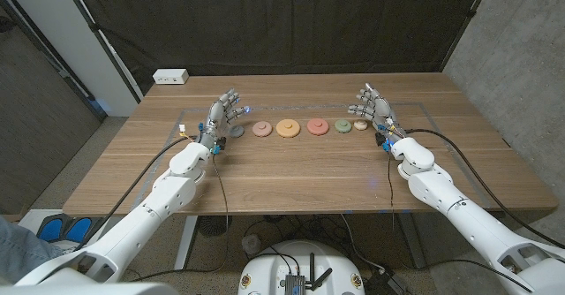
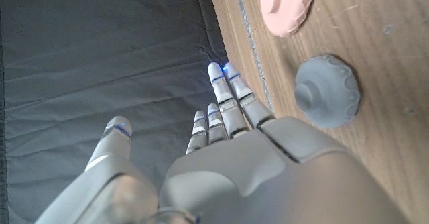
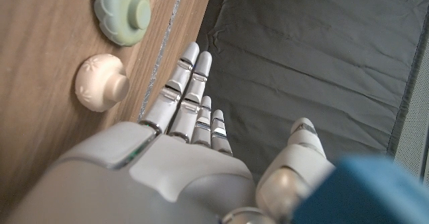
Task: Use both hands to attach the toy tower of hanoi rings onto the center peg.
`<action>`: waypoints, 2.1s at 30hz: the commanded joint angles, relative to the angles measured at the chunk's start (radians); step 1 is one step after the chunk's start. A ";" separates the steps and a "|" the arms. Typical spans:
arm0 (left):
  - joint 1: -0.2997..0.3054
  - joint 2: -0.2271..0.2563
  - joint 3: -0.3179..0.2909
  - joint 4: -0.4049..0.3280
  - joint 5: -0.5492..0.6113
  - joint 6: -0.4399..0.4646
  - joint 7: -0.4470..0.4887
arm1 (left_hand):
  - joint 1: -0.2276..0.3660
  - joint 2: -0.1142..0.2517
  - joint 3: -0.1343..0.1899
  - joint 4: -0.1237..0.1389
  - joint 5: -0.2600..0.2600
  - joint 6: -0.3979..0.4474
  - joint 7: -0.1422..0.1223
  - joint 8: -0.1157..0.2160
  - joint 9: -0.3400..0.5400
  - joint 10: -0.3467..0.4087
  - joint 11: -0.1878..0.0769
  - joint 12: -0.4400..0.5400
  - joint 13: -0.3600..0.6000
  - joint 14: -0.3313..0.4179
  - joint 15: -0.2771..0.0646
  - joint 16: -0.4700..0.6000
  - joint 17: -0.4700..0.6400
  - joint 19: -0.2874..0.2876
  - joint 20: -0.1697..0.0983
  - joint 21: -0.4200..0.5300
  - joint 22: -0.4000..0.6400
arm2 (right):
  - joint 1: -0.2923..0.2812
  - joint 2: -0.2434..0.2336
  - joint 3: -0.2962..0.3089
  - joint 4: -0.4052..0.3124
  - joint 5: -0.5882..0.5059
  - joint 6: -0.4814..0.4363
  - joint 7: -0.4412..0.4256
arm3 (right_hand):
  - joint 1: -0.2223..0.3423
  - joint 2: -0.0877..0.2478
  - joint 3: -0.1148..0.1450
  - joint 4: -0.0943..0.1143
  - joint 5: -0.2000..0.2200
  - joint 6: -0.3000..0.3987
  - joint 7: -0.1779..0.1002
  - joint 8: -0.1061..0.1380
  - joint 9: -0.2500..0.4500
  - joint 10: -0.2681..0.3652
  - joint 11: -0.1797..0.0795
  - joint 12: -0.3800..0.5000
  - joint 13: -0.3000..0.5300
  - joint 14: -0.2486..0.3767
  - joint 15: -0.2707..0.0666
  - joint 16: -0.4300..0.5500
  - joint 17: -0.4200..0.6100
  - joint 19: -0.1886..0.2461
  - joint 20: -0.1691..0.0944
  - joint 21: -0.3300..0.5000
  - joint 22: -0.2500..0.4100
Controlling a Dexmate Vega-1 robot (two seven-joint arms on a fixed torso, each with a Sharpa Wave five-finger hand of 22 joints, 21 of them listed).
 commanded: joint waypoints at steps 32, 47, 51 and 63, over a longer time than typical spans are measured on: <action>0.043 -0.024 -0.007 -0.069 0.082 0.036 0.206 | 0.171 -0.003 -0.053 -0.031 0.008 0.174 0.023 0.008 0.008 0.168 0.023 -0.010 0.021 0.327 -0.127 0.516 0.417 0.307 -0.110 0.376 0.333 | -0.023 0.001 -0.008 -0.034 -0.107 -0.013 -0.160 | 0.110 -0.004 0.000 -0.020 0.010 0.108 -0.027 0.004 0.015 0.147 -0.025 -0.006 0.076 0.313 -0.205 0.628 0.568 0.372 -0.249 0.427 0.340; 0.030 -0.034 -0.006 -0.037 0.070 0.013 0.174 | 0.230 0.003 -0.051 -0.035 0.016 0.270 0.009 0.028 0.011 0.151 -0.054 -0.017 0.030 0.328 -0.145 0.585 0.456 0.310 -0.116 0.411 0.355 | -0.038 -0.016 -0.012 -0.085 -0.169 -0.078 -0.254 | 0.185 -0.029 0.059 -0.047 0.041 0.250 -0.056 0.039 0.022 0.139 -0.073 -0.025 0.082 0.303 -0.204 0.741 0.689 0.347 -0.258 0.475 0.404; 0.023 -0.035 -0.002 -0.026 0.076 0.006 0.167 | 0.243 0.003 -0.048 -0.038 0.019 0.269 0.012 0.025 0.011 0.151 -0.053 -0.016 0.032 0.321 -0.146 0.591 0.463 0.308 -0.115 0.412 0.354 | -0.038 -0.025 -0.017 -0.094 -0.192 -0.088 -0.268 | 0.245 -0.038 0.085 -0.054 0.060 0.232 -0.055 0.028 0.024 0.144 -0.092 -0.019 0.095 0.279 -0.205 0.749 0.681 0.340 -0.258 0.477 0.402; 0.017 -0.010 0.010 -0.046 0.133 0.029 0.203 | 0.400 -0.003 -0.006 -0.055 0.054 0.230 0.015 0.003 0.015 0.160 -0.069 -0.008 0.047 0.308 -0.162 0.622 0.459 0.300 -0.127 0.432 0.356 | -0.051 -0.053 -0.021 -0.151 -0.264 -0.145 -0.341 | 0.404 -0.083 0.136 -0.047 0.112 0.215 -0.052 0.014 0.031 0.145 -0.094 -0.011 0.150 0.256 -0.206 0.776 0.661 0.327 -0.256 0.496 0.395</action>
